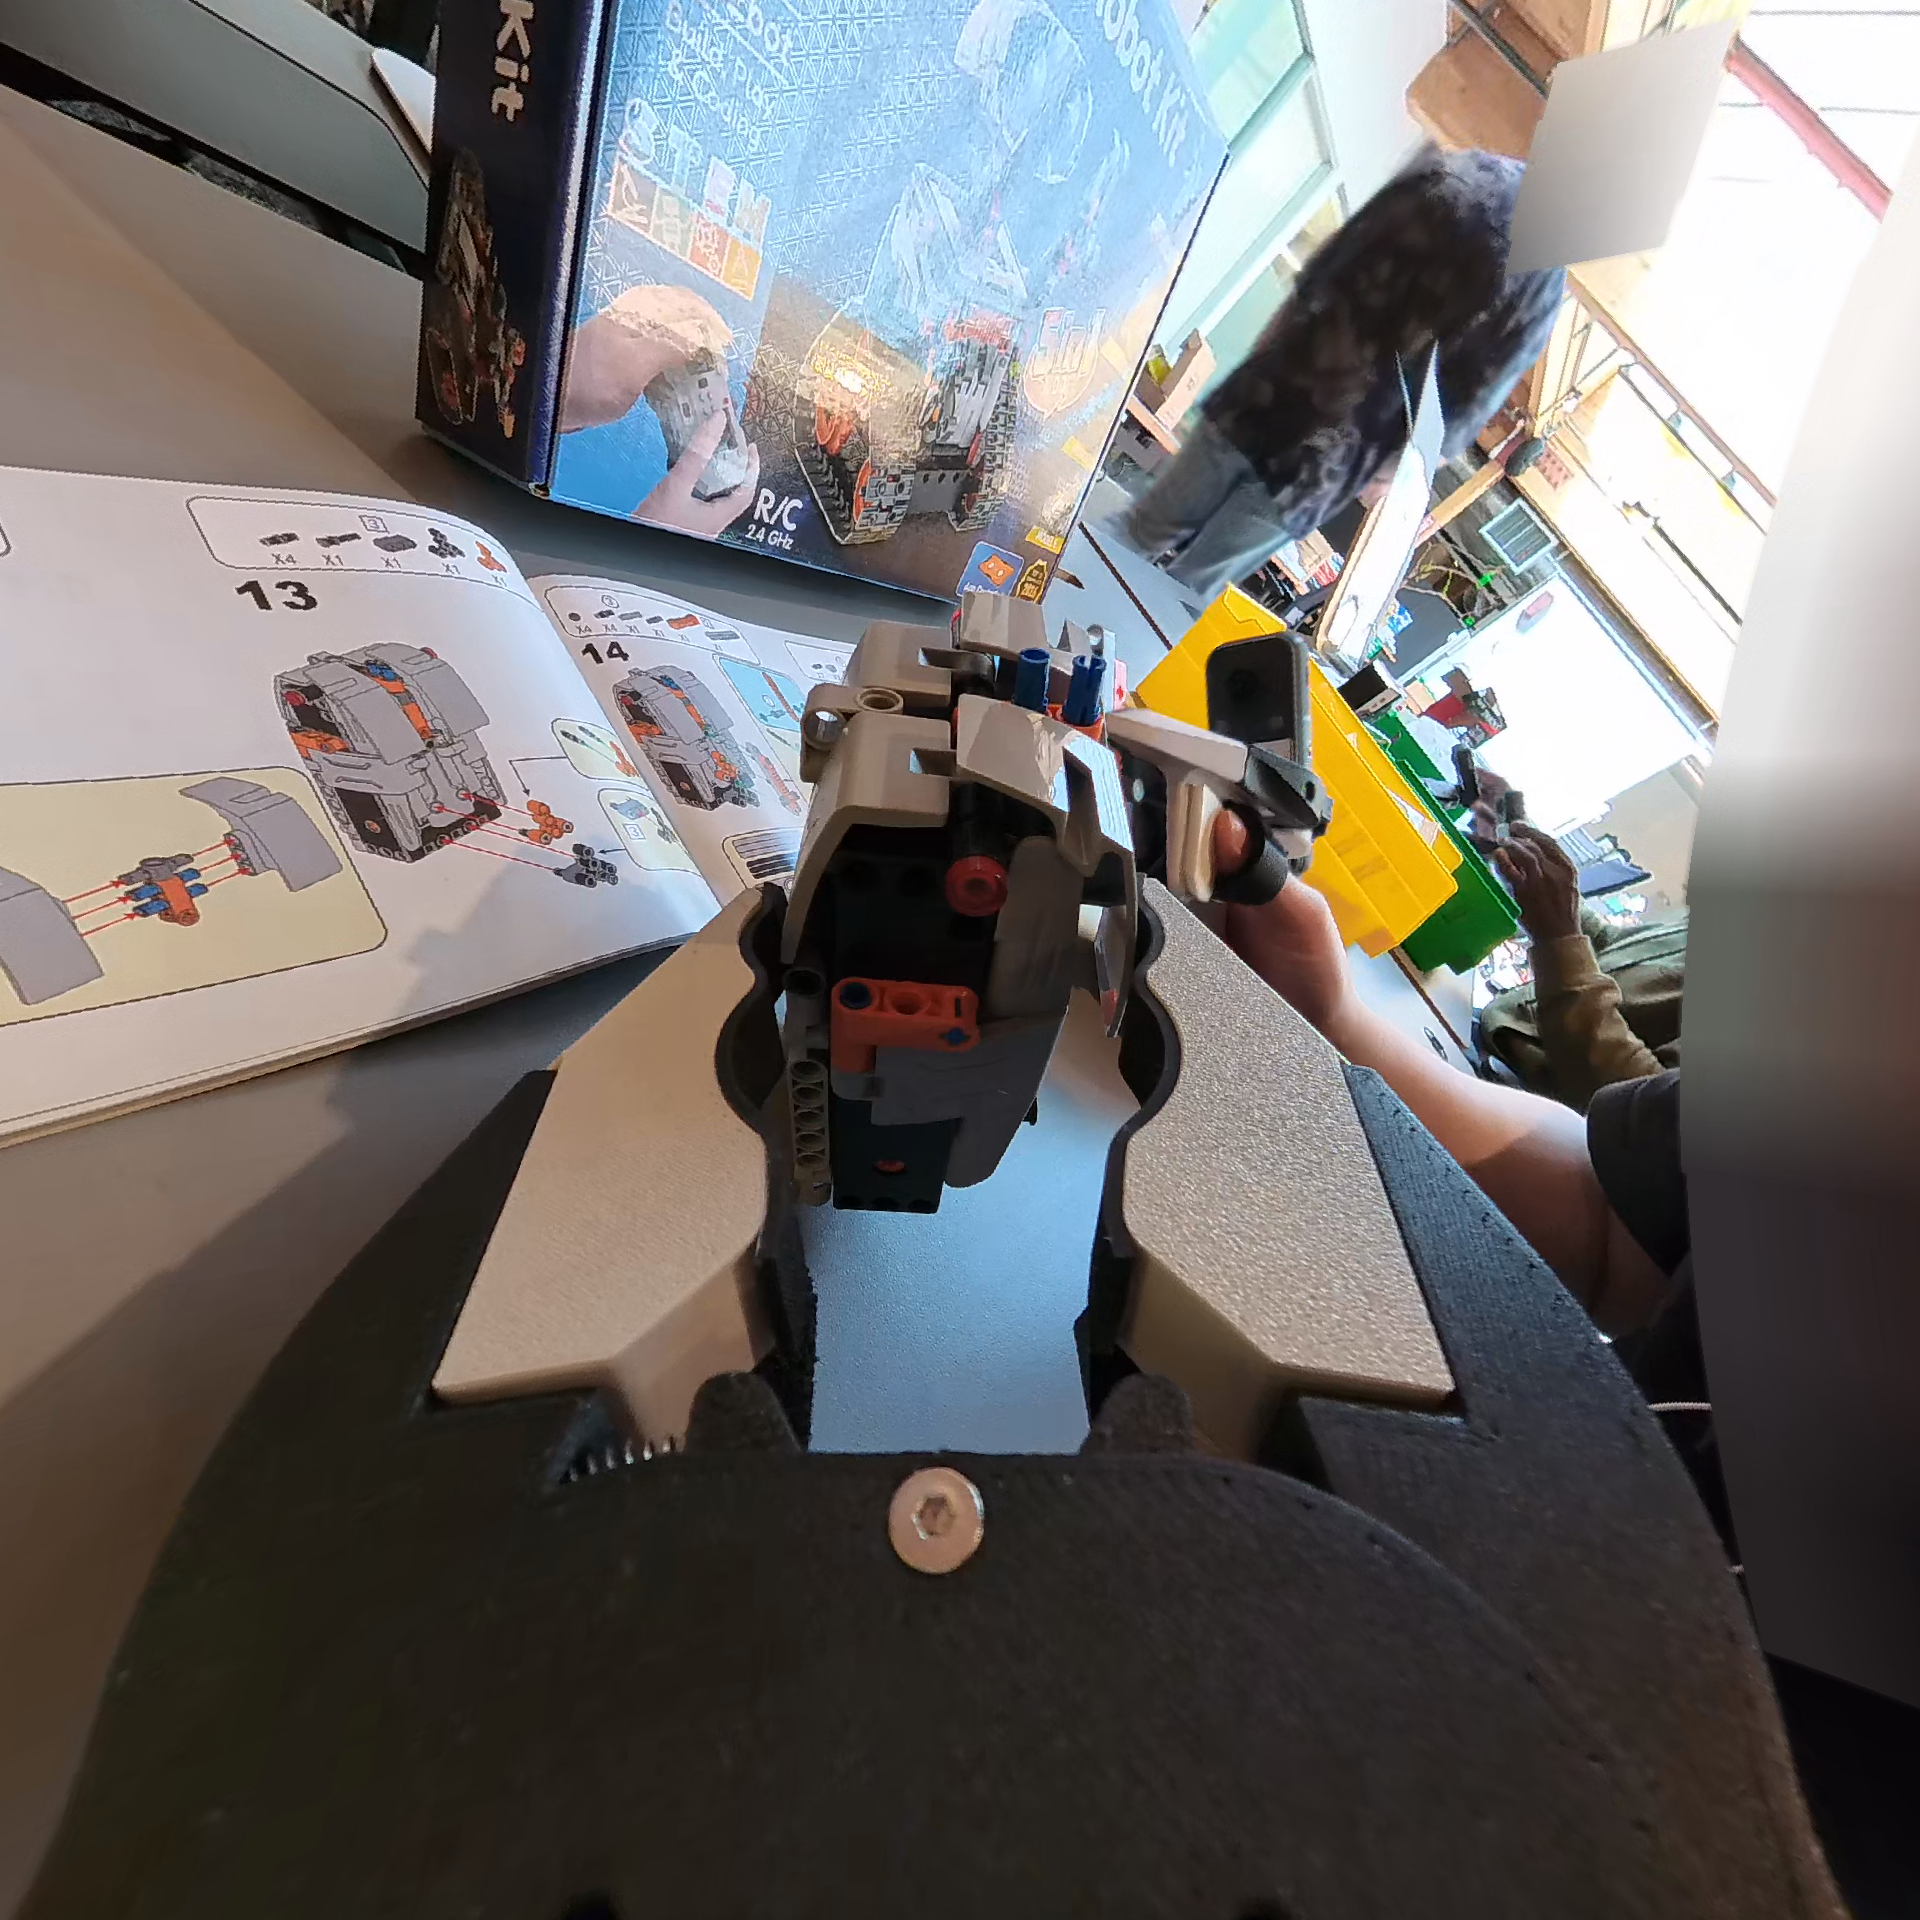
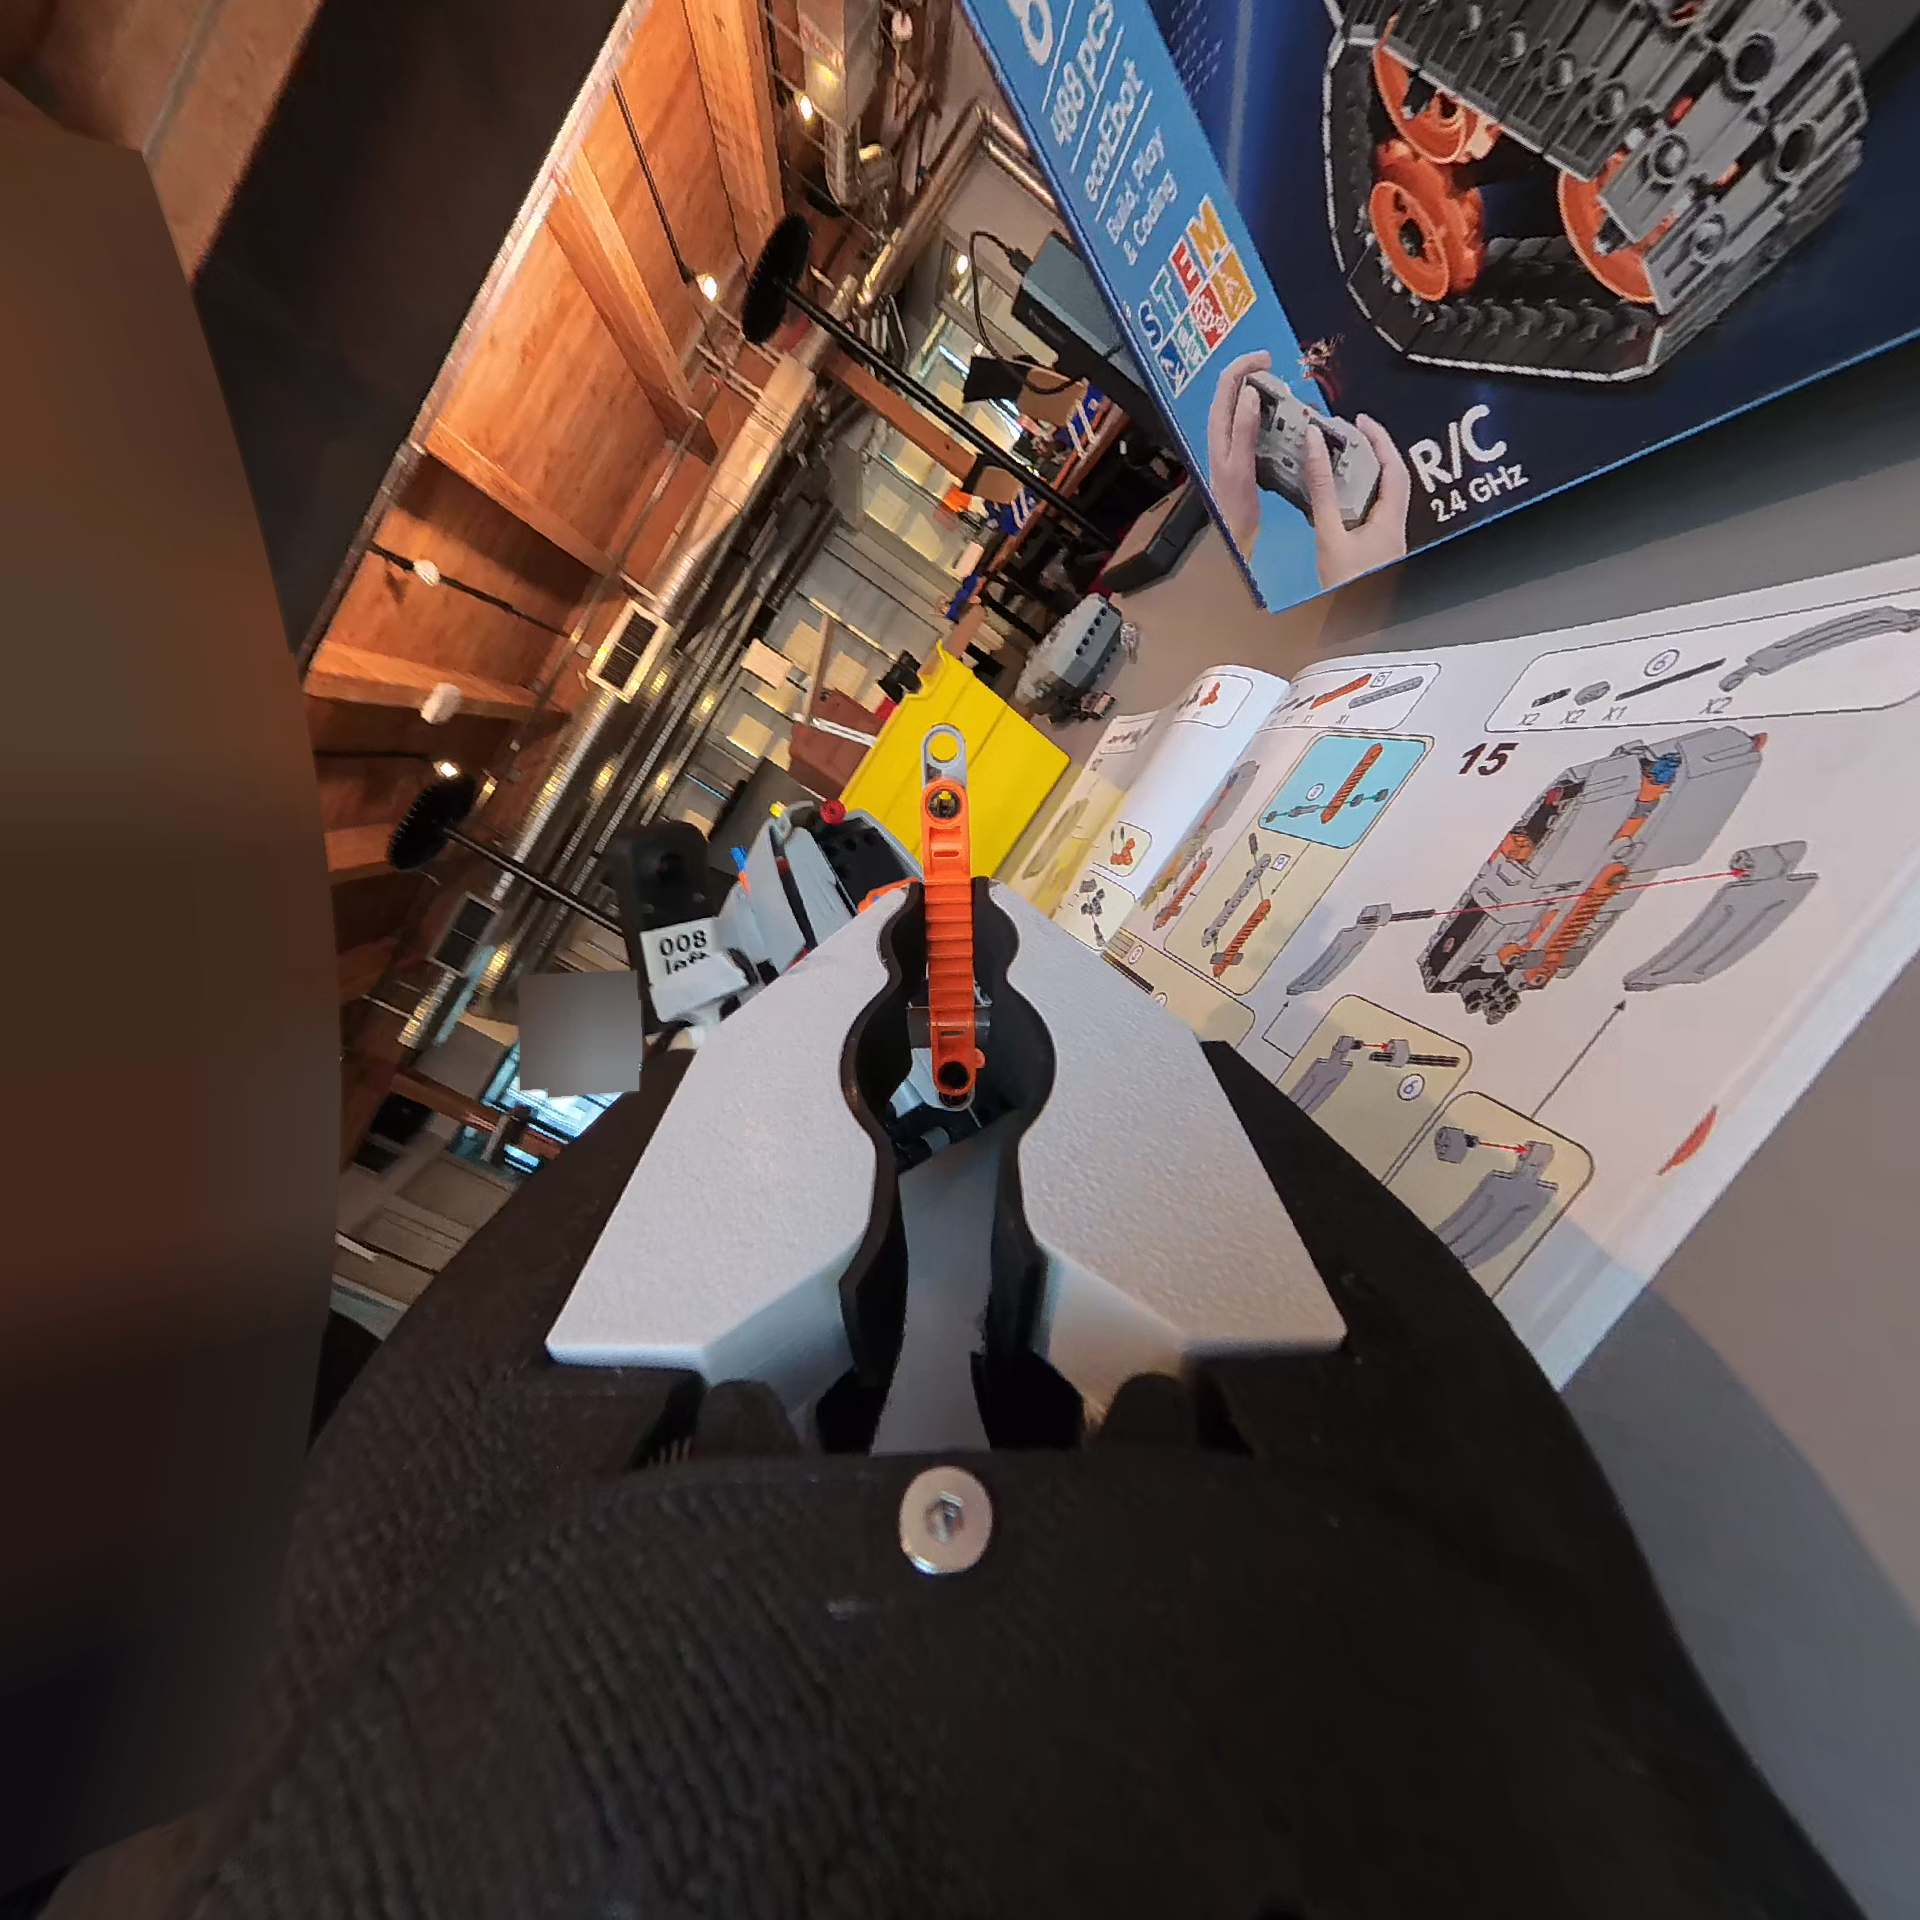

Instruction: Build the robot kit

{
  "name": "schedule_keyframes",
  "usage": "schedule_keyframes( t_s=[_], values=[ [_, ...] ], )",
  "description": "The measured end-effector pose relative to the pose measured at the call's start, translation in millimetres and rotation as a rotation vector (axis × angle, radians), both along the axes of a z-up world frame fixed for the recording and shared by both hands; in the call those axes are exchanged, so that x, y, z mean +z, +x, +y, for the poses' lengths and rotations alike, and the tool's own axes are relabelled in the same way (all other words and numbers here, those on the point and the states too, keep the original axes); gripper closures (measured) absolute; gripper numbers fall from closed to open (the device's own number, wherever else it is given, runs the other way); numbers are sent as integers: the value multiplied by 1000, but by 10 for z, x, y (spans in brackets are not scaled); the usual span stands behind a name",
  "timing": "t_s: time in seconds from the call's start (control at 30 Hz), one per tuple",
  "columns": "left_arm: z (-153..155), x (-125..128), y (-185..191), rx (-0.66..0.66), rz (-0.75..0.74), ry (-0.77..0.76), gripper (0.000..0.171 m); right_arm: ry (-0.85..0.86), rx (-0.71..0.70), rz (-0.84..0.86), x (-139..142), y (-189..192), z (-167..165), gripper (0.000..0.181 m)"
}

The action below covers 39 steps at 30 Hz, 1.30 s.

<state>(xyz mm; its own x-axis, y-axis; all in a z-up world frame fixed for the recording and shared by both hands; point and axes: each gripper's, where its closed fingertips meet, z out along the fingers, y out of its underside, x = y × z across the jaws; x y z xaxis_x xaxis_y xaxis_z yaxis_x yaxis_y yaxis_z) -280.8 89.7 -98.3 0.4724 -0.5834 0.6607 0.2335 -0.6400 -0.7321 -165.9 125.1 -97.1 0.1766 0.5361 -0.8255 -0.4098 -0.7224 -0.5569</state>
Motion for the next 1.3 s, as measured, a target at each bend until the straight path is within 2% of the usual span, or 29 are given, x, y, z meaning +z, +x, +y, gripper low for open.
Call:
schedule_keyframes(
  t_s=[0.73, 0.83, 1.0, 1.07, 1.17, 1.3],
  values=[
    [1, -1, -4, 2, -4, -2, 107, 76, -25, -176, -106, -83, -17, 175],
    [0, 0, 4, 0, -2, 1, 107, 70, 2, -97, -31, -64, -39, 175],
    [0, -2, 6, -1, -6, -3, 107, 19, 105, 249, 276, 88, -77, 175],
    [-9, -4, 8, -4, 3, -1, 107, -10, 104, 336, 320, 164, -38, 175],
    [-27, 4, 9, -6, 27, 13, 107, -34, 75, 374, 319, 229, 18, 176],
    [-26, 4, -3, -1, 25, 10, 107, -16, 81, 339, 306, 185, 2, 176]
  ],
)
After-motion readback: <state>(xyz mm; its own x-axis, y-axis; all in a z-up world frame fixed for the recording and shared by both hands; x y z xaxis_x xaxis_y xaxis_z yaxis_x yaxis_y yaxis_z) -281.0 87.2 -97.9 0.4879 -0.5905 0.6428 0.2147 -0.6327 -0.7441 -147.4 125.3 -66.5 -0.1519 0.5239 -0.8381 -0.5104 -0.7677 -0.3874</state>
